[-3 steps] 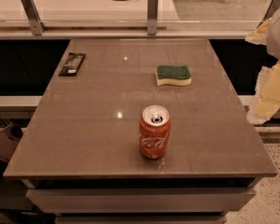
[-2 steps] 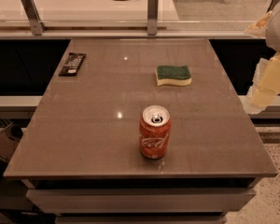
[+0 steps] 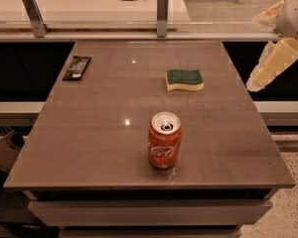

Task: Move sponge near rxbar chocolate

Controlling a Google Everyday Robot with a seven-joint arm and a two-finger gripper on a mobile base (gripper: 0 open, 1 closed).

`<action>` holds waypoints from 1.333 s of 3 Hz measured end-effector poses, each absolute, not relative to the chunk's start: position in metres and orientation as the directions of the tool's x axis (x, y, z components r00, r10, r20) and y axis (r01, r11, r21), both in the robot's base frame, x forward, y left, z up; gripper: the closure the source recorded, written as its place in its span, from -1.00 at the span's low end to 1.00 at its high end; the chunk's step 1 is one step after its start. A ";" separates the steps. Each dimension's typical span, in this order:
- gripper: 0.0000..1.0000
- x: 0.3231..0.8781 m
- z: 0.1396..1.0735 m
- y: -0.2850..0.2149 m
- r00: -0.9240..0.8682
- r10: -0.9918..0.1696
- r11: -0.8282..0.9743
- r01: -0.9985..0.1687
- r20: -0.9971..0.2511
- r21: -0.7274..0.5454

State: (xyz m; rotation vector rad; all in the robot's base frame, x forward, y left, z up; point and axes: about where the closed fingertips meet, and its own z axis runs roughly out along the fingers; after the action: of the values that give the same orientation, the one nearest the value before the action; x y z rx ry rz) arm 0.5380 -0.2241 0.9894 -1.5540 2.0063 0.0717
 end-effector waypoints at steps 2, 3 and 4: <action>-1.00 0.604 0.944 -0.231 -0.122 -0.740 0.363 -0.900 -0.661 -0.240; -1.00 0.629 0.912 -0.230 -0.116 -0.681 0.374 -0.904 -0.723 -0.208; -1.00 0.646 0.887 -0.223 -0.114 -0.646 0.372 -0.910 -0.755 -0.180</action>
Offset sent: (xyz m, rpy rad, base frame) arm 0.1035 -0.0175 -0.0797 0.3587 -0.0176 0.0083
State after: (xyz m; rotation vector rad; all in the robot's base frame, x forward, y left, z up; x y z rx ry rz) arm 0.6457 -0.2228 0.8870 -1.3551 1.8437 0.4236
